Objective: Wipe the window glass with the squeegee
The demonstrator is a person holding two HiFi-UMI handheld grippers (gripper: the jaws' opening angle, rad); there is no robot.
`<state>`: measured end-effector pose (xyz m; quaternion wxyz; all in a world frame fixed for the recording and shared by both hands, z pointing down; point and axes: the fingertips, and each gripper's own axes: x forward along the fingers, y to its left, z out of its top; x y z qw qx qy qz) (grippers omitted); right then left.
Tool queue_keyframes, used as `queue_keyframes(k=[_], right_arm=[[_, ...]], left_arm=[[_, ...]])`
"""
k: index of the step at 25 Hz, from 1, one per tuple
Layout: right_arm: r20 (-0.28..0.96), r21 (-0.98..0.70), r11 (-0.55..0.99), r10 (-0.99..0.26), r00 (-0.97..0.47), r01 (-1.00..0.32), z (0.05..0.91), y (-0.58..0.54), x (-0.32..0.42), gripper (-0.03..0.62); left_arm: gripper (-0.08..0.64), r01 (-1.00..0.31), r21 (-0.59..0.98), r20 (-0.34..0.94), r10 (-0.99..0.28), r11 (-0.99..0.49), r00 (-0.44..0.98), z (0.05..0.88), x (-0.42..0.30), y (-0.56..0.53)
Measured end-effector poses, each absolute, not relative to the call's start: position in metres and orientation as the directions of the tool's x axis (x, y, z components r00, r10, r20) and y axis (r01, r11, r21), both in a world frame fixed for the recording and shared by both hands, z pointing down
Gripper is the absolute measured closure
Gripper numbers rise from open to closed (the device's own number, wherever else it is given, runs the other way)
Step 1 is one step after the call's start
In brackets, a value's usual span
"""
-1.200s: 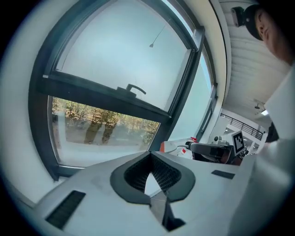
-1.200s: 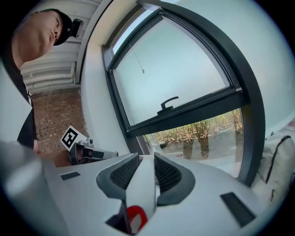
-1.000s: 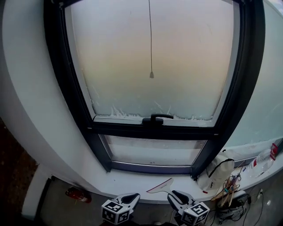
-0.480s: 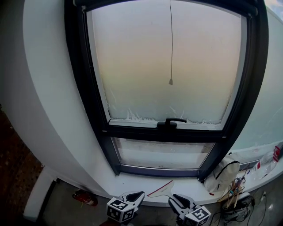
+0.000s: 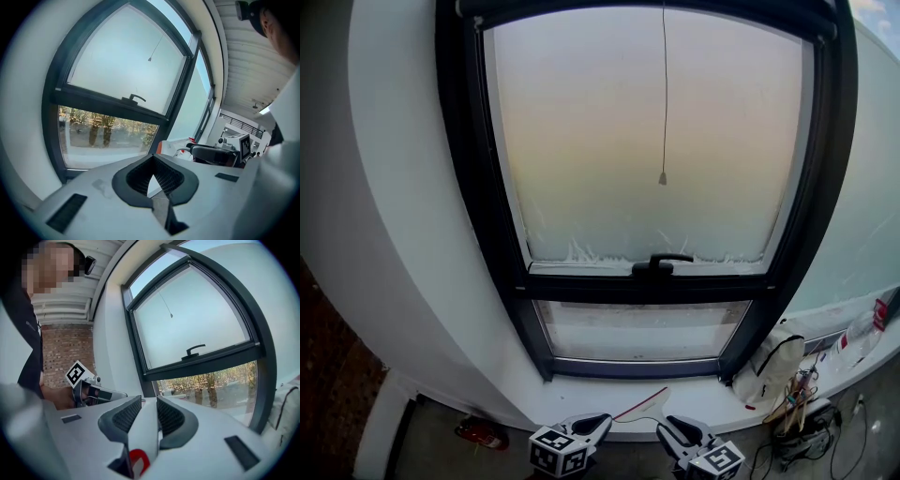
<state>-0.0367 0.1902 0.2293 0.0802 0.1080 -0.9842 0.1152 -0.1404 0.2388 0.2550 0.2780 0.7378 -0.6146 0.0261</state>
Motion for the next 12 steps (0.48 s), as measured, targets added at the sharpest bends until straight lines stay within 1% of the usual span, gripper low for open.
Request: queue_keyframes(k=[3, 7, 12], right_arm=[[0.2, -0.201, 0.95, -0.197, -0.96, -0.237, 0.233, 0.194, -0.037, 0.497], [0.208, -0.186, 0.952, -0.205, -0.956, -0.244, 0.233, 0.194, -0.036, 0.497], [0.218, -0.164, 0.951, -0.224, -0.95, -0.262, 0.236, 0.188, -0.025, 0.497]], left_arm=[[0.56, -0.919, 0.38, 0.37, -0.895, -0.101, 0.251, 0.256, -0.141, 0.24], [0.56, -0.922, 0.377, 0.397, -0.884, -0.087, 0.246, 0.264, -0.144, 0.244], [0.56, -0.922, 0.373, 0.384, -0.888, -0.102, 0.254, 0.266, -0.138, 0.238]])
